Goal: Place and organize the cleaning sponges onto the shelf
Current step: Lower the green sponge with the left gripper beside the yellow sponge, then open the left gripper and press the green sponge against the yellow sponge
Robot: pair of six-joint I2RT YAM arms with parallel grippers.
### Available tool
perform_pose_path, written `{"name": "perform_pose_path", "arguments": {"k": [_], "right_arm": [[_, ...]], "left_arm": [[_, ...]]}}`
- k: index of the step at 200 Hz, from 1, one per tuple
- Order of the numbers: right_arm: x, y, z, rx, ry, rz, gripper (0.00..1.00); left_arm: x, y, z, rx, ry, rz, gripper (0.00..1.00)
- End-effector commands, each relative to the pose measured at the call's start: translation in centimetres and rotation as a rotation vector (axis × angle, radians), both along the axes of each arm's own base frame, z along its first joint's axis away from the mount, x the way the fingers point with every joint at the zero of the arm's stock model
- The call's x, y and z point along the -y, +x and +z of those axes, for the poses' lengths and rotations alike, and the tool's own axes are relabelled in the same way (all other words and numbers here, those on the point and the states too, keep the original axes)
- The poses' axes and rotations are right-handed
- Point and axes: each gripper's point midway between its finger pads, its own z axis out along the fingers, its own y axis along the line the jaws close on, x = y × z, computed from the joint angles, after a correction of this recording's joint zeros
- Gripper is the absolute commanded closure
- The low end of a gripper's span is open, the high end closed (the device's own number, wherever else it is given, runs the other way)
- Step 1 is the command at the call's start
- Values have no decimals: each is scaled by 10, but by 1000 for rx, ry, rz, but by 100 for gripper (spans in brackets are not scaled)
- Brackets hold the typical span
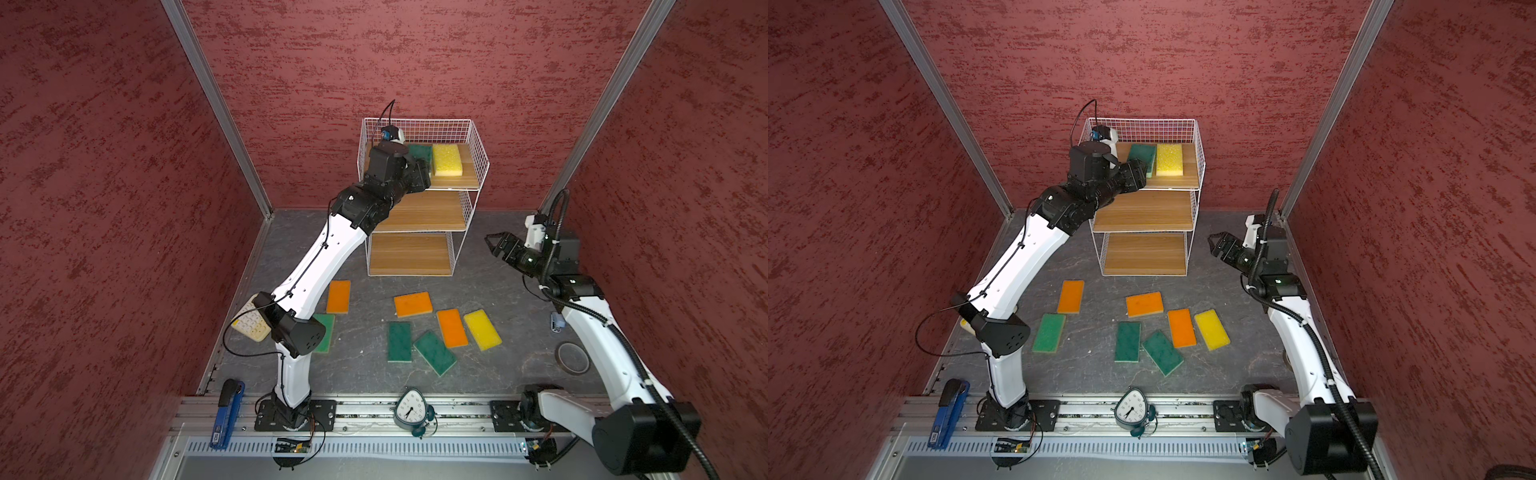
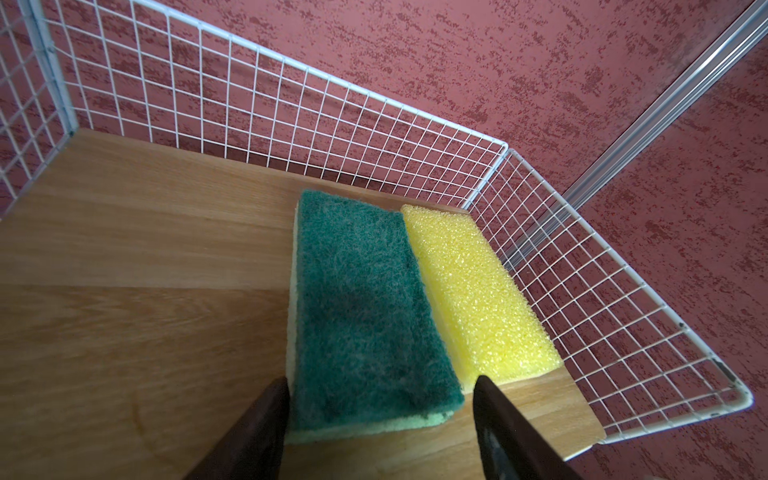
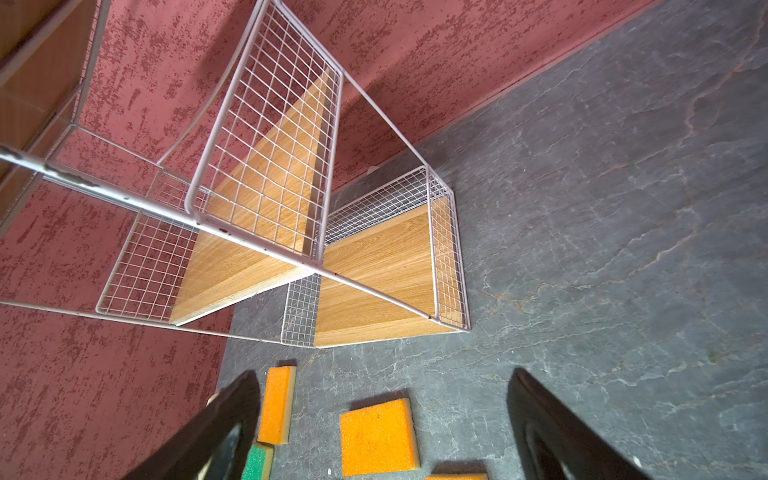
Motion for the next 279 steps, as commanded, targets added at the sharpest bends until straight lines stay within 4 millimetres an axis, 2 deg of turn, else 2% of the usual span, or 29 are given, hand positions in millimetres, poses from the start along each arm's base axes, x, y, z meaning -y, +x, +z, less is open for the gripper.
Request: {"name": "perform_pose_path", "arguments": {"k": [1,70,97,126,162,193,244,279], "right_arm": [[0,-1,17,44,-3,-10,6],[0,-1,18,47,-5,-9,6],[0,-1,20,53,-6,-8,6],[0,-1,21,54,-6,-8,6],[-1,-1,23,59,-3,-6,6],[-2,-2,25,67,-3,-2,6],[-4,-4,28,76,6,6,6],[-4,-5,26,73,2,5,6]], "left_arm": [[-9,-2,-12,-52,16,11,38],[-17,3,-16,-87,17,32,65],[-19,4,-19,-99,25,37,68],[-22,5,-21,-113,25,44,77],[-16,5,-19,-115,-6,9,69],[-19,6,-16,-111,-32,21,63],[-28,6,-8,-90,-120,21,62],[-21,12,-18,-127,-137,-13,60]]}}
